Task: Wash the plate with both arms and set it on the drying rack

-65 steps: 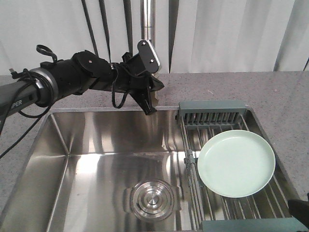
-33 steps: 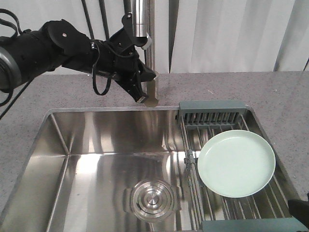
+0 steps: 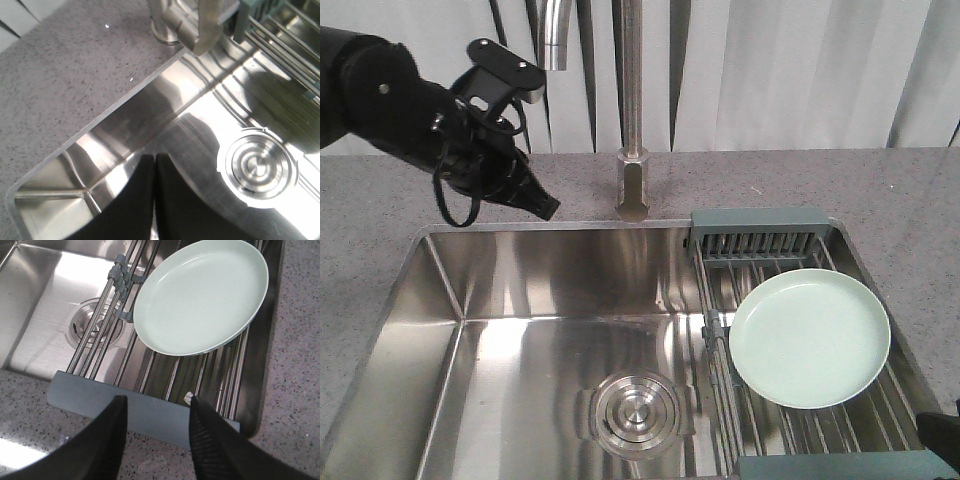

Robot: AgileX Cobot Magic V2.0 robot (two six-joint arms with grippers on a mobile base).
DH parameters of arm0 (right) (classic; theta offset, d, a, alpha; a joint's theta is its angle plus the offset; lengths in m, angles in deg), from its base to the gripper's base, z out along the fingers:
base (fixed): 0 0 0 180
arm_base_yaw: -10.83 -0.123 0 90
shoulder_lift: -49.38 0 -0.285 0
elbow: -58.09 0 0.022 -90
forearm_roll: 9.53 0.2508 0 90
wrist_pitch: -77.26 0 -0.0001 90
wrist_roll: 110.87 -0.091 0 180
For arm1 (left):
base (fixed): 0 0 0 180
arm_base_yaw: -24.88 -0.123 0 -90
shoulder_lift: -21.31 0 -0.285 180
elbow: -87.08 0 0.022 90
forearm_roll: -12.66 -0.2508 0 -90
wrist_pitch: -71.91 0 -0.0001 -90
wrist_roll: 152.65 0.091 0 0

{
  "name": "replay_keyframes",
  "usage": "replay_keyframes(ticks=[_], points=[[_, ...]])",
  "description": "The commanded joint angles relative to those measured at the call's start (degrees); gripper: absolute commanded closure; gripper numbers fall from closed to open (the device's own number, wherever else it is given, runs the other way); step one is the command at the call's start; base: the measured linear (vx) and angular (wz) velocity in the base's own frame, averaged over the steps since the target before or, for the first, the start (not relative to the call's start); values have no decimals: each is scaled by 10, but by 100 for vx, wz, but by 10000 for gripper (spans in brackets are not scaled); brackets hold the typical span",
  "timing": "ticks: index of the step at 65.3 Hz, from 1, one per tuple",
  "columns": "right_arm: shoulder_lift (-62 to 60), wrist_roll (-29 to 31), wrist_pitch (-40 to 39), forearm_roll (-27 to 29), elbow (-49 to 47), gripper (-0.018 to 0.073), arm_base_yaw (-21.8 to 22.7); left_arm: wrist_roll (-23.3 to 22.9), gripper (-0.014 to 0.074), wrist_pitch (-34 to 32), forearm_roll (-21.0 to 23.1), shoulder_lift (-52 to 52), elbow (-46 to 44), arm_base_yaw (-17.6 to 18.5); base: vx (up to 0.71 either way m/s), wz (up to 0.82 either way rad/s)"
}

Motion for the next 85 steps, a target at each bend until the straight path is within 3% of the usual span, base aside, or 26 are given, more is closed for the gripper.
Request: replay_keyframes(ticks=[1, 9, 24, 35, 52, 85], points=[[1, 2, -27, 3, -14, 269, 1, -38, 603, -50, -29, 64, 32, 0, 0, 0], [1, 2, -25, 3, -14, 269, 1, -44, 603, -40, -54, 90, 106, 0, 0, 0], [1, 2, -23, 3, -14, 269, 1, -121, 603, -108, -64, 156, 233, -1, 0, 0], [1, 2, -23, 3, -14, 269, 1, -170, 603, -132, -63, 220, 289, -42, 0, 0], [1, 2, -23, 3, -14, 269, 1, -206, 603, -133, -62, 338, 352, -101, 0, 0], [1, 2, -23, 3, -14, 269, 1, -265, 603, -126, -59, 557, 488, -102, 0, 0]])
